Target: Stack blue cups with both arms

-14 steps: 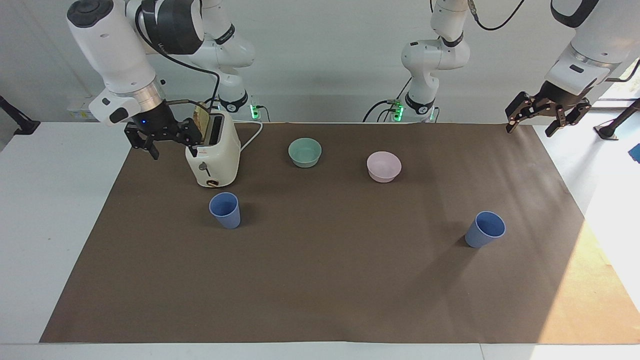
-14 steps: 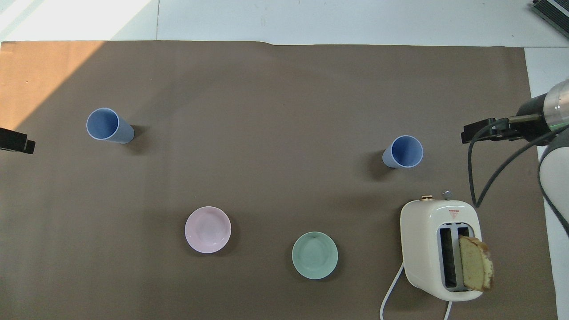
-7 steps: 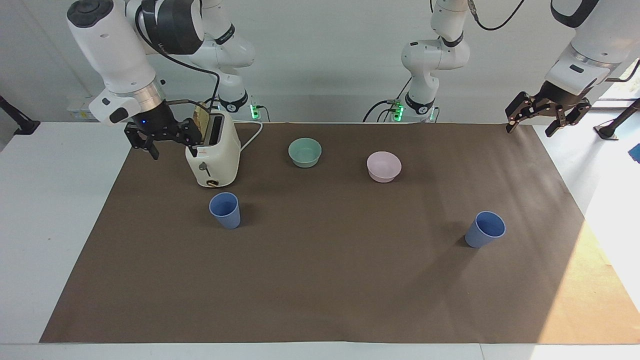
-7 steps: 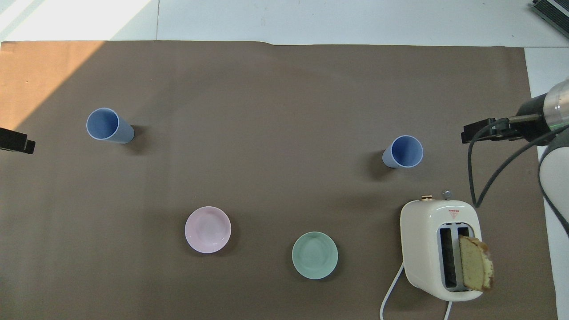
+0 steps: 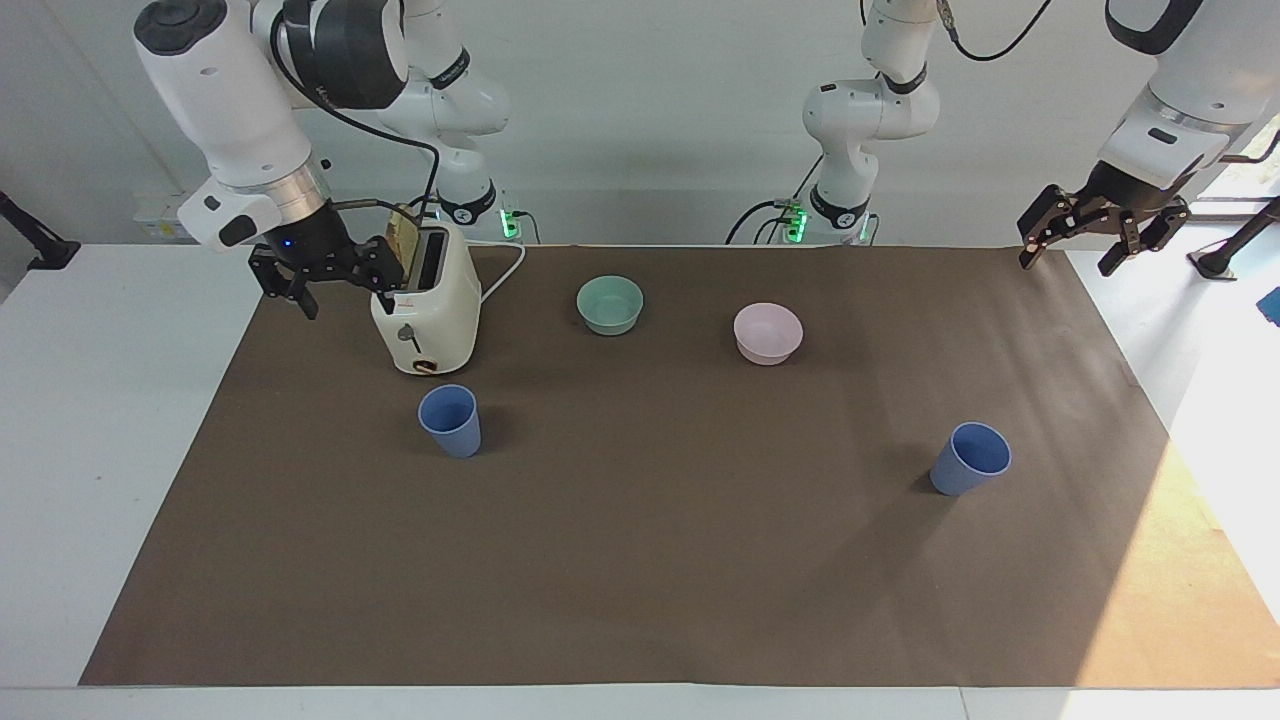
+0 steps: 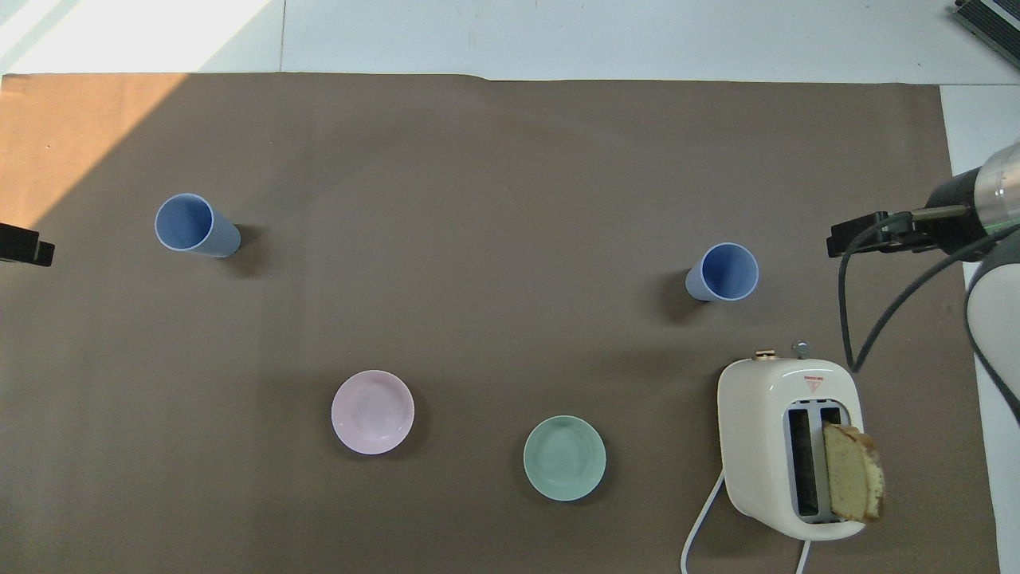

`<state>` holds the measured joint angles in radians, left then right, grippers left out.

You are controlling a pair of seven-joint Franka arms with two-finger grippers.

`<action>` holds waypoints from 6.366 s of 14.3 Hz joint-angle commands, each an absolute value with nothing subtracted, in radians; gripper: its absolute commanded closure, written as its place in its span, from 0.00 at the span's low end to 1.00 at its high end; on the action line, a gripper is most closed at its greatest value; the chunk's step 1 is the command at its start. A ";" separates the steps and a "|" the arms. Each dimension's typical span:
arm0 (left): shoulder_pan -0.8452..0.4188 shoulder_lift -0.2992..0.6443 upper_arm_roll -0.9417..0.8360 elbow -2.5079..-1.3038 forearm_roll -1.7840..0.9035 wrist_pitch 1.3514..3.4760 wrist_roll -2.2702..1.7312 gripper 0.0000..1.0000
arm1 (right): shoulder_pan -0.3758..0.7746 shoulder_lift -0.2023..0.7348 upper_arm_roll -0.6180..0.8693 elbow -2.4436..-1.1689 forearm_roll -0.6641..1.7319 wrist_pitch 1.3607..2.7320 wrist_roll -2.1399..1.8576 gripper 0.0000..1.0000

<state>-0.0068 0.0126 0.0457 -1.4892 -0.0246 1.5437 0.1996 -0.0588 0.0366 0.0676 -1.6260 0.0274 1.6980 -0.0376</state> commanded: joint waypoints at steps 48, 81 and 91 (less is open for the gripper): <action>-0.250 0.140 0.026 -1.818 -0.032 2.059 -0.211 1.00 | -0.069 0.028 0.072 -1.629 0.040 1.695 -0.057 0.00; -0.326 0.026 0.041 -1.801 -0.020 1.947 -0.278 0.00 | -0.040 0.176 0.078 -1.904 0.048 2.034 -0.049 0.00; -0.088 0.040 0.043 -1.539 -0.020 1.645 0.056 0.00 | -0.038 0.242 0.078 -1.957 0.046 2.178 -0.066 0.82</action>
<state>-0.1320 0.0162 0.0544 -1.5990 -0.0271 1.7182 -0.0079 -0.0366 0.2425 0.0768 -1.9501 0.0285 2.1631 -0.0391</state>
